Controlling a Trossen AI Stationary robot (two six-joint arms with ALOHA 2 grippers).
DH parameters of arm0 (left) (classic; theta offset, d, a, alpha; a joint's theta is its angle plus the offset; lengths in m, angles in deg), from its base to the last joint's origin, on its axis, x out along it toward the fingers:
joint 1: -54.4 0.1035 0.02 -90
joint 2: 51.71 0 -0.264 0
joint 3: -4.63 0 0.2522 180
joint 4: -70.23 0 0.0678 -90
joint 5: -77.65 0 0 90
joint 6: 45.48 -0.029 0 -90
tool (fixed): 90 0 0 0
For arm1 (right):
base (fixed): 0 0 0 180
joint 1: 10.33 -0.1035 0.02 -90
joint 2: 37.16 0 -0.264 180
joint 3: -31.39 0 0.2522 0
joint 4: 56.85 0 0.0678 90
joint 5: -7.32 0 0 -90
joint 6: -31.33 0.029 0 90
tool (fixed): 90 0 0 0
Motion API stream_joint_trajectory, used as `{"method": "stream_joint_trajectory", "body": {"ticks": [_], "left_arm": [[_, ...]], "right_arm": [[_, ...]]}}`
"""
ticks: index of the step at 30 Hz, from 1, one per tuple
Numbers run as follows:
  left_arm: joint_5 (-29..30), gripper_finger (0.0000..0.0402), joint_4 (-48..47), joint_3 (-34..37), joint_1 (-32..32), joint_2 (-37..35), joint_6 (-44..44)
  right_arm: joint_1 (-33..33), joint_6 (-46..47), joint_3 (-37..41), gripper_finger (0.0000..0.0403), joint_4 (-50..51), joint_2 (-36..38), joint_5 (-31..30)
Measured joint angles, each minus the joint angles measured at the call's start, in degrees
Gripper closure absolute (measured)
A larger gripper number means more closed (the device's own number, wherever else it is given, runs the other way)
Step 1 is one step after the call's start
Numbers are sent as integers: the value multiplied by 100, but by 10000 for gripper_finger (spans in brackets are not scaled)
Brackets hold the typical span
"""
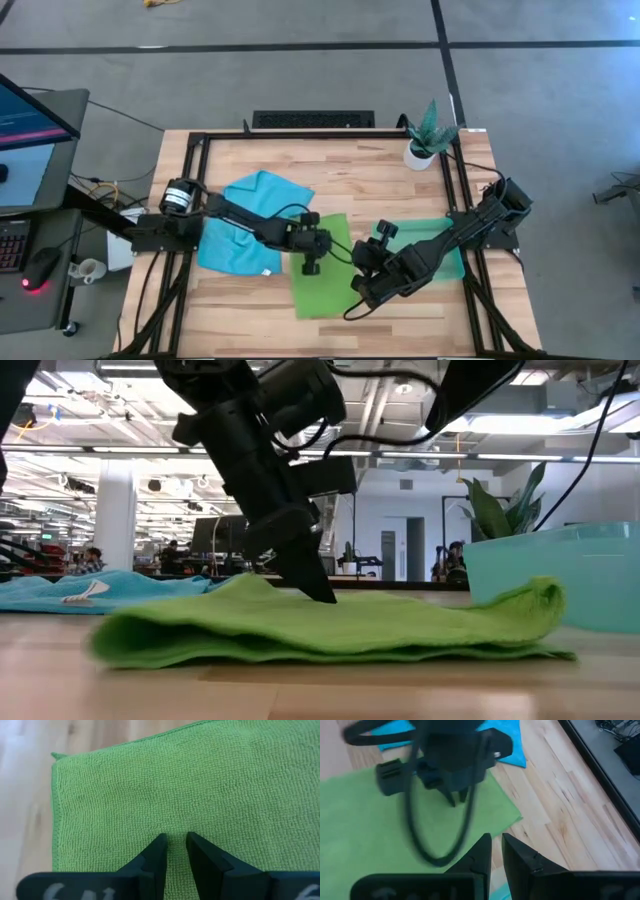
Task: Roll microfiber towels into tight, uniform cylinder then place into a basket
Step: Fold the green towel
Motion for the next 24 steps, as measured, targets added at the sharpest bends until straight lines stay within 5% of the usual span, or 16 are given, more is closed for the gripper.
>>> {"method": "stream_joint_trajectory", "body": {"ticks": [7, 12, 24], "left_arm": [[27, 329, -447, -142, -338, -119, -269], [642, 329, -1170, -294, -866, -704, -218], [1292, 329, -1576, -295, -2798, -1541, 340]], "right_arm": [[-2, 19, -1, 336, -4, 1, 0], [-144, -370, -168, 336, 24, 1, -11], [-952, -1315, -726, 336, -306, -9, 298]]}}
